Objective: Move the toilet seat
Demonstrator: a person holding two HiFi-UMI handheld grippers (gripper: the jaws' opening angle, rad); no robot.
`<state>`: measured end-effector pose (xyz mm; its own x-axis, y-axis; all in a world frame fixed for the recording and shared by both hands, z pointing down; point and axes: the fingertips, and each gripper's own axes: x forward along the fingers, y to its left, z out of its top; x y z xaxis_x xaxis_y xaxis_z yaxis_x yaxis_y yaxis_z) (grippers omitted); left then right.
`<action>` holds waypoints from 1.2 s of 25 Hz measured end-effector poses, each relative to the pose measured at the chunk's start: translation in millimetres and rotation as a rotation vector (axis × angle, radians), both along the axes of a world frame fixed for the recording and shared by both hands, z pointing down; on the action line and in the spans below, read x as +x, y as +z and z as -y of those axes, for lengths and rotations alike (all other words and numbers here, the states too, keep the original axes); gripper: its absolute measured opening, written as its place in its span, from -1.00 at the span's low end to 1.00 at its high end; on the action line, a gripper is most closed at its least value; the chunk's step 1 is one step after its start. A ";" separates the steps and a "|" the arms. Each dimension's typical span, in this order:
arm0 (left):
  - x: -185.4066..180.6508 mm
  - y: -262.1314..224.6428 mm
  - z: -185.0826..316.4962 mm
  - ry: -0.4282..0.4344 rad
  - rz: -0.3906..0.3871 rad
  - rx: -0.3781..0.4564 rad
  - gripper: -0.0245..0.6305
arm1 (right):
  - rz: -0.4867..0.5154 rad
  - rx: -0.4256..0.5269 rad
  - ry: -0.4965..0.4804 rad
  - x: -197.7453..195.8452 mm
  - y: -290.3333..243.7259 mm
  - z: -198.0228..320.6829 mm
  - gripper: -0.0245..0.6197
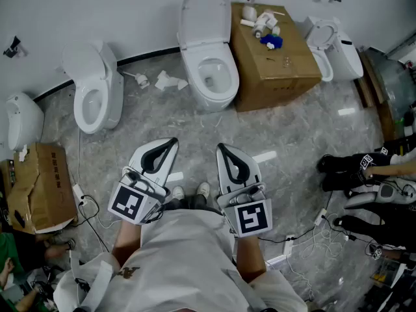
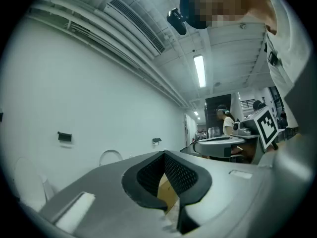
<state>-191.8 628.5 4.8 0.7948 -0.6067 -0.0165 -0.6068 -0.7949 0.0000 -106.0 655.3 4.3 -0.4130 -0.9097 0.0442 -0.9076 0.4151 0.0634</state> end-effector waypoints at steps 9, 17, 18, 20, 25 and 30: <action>30.1 2.9 2.9 0.000 0.016 -0.011 -0.92 | 0.084 0.090 -0.029 26.1 -17.8 5.6 -0.93; 52.6 0.2 8.7 -0.015 0.019 -0.013 -0.92 | 0.108 0.138 -0.060 44.8 -27.6 14.2 -0.93; 55.2 -0.8 10.3 -0.013 0.016 -0.011 -0.92 | 0.095 0.137 -0.052 47.0 -26.7 16.8 -0.93; 59.5 -2.4 15.4 -0.010 0.012 -0.010 -0.92 | 0.075 0.105 -0.046 49.7 -20.9 23.1 -0.93; 66.9 2.8 42.0 -0.007 0.026 -0.001 -0.92 | 0.067 0.048 -0.074 51.6 -3.2 48.9 -0.93; 72.4 12.3 87.8 0.011 0.011 -0.020 -0.92 | 0.024 0.037 -0.033 60.3 8.5 93.6 -0.93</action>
